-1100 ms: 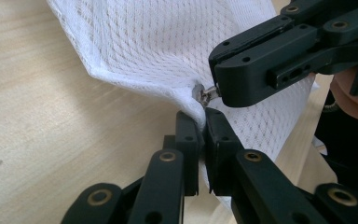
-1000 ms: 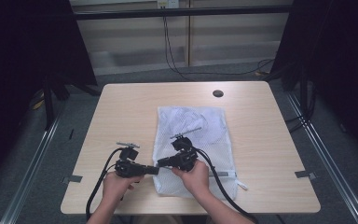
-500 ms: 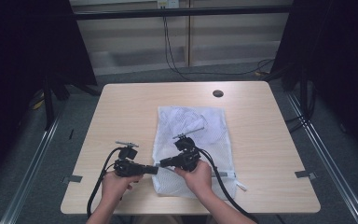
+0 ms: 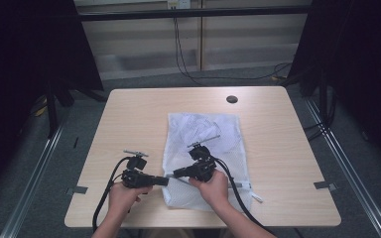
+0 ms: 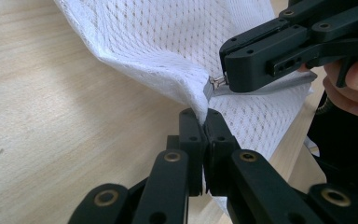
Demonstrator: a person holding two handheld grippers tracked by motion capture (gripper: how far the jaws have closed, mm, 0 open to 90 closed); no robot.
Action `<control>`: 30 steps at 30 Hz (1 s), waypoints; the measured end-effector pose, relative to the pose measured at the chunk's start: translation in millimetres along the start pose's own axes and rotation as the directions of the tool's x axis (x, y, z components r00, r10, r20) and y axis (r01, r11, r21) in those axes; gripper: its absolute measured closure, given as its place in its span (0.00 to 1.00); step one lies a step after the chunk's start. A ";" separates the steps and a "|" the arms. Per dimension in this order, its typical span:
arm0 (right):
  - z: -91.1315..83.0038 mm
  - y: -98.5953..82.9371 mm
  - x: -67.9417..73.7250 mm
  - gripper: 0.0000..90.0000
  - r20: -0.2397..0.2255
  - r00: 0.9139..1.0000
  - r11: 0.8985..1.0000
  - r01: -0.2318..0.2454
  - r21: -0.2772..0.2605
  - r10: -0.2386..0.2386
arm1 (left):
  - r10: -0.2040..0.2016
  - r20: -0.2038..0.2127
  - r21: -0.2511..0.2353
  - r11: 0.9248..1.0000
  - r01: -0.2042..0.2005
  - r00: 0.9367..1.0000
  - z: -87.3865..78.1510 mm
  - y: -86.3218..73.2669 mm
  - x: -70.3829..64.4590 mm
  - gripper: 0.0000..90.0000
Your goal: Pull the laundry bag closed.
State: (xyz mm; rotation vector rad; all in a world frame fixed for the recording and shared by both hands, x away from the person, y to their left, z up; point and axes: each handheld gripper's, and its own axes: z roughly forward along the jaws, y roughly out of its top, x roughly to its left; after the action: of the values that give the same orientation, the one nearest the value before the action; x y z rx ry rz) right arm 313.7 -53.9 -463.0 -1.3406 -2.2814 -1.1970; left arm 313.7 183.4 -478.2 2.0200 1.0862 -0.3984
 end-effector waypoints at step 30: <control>-13.6 -6.9 -17.5 0.97 0.001 1.000 1.000 -0.027 0.006 0.027 | -0.008 -0.007 -0.008 1.000 0.007 1.000 0.5 -0.1 -0.6 0.98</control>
State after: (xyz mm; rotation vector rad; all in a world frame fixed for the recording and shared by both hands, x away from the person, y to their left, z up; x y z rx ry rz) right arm 315.2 -76.6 -467.8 -1.3655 -2.2587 -1.1807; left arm 313.3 182.7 -478.3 2.0119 1.0982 -0.3906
